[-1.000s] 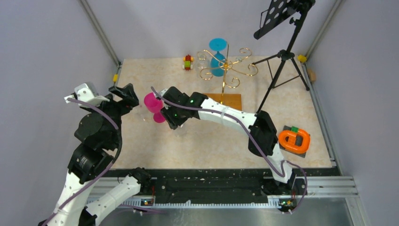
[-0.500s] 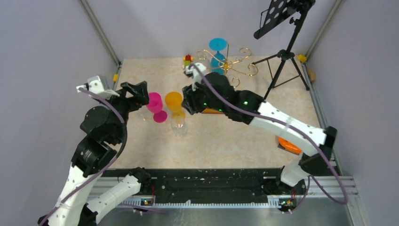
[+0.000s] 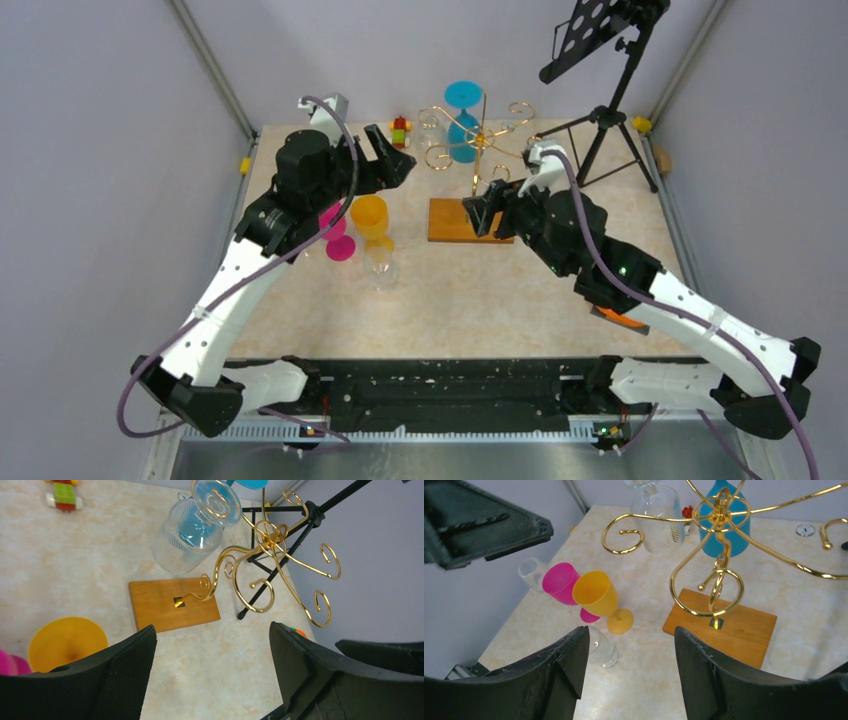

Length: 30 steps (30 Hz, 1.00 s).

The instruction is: Take the wine glass off the wine glass rack

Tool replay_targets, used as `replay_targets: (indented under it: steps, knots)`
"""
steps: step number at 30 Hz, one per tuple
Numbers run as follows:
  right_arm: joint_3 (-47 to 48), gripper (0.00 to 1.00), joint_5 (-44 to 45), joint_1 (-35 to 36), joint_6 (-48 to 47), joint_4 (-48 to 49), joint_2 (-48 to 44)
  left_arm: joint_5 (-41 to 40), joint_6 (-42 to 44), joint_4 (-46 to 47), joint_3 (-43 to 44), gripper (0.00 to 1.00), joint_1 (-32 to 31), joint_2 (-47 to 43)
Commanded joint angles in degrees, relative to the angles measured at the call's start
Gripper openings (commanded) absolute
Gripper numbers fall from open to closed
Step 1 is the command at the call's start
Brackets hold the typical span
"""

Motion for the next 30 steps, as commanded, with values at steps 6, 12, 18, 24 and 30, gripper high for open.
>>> replay_targets:
  steps: [6,12,18,24,30]
  knots:
    - [-5.87,0.54,3.7,-0.57,2.44,9.66,-10.03,27.97,-14.88,18.83,1.21,0.85,11.54,9.38]
    - [-6.7,0.54,3.19,-0.61,3.42,8.65,-10.89,28.27,-18.65,21.82,5.4,0.76,12.83,16.22]
    - [-8.02,0.54,3.0,-0.61,4.3,8.8,-11.93,25.21,-19.82,26.43,5.95,0.74,12.9,19.87]
    - [-8.45,0.54,3.46,-0.61,4.45,8.43,-12.9,25.62,-21.92,28.86,7.63,0.6,12.9,22.98]
    - [-8.78,0.54,3.74,-0.61,4.72,8.36,-13.3,25.18,-22.74,28.88,8.4,0.42,12.9,24.51]
